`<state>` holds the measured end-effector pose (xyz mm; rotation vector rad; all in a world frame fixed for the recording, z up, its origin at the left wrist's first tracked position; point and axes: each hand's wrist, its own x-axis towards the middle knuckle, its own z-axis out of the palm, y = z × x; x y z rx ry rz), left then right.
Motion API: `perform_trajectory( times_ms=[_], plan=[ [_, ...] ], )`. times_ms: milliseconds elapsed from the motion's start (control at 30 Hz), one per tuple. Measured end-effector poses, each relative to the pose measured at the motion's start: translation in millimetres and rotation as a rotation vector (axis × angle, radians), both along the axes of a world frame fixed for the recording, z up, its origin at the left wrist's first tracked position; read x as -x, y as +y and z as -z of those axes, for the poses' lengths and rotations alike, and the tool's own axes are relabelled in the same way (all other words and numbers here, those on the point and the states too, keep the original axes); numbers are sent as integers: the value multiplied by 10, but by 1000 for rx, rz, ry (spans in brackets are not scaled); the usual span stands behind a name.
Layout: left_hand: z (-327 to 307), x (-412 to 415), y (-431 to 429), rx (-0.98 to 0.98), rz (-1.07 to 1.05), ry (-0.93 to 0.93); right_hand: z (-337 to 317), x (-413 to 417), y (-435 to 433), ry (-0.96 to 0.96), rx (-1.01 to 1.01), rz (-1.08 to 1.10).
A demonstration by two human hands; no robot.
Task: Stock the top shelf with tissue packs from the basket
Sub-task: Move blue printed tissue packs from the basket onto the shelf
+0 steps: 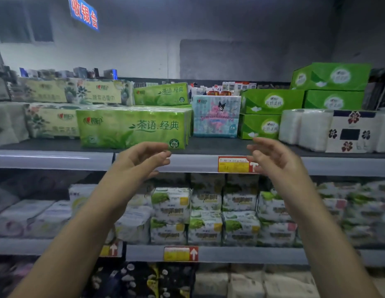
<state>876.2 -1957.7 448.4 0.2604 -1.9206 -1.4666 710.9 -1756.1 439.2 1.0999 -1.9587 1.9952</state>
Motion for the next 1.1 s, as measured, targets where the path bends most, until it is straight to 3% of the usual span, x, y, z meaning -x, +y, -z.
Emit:
perform_trajectory(
  times_ms=[167,633,1100],
  plan=[
    [20,-233,-377,53,16,-24,150,-305,-260,-74,72,5],
    [186,-300,-583,61,185,-18,252,-577,-441,-12,-66,118],
    [883,-164,-614,-74,95,-124,805,-488,-449,-109,-193,71]
  ],
)
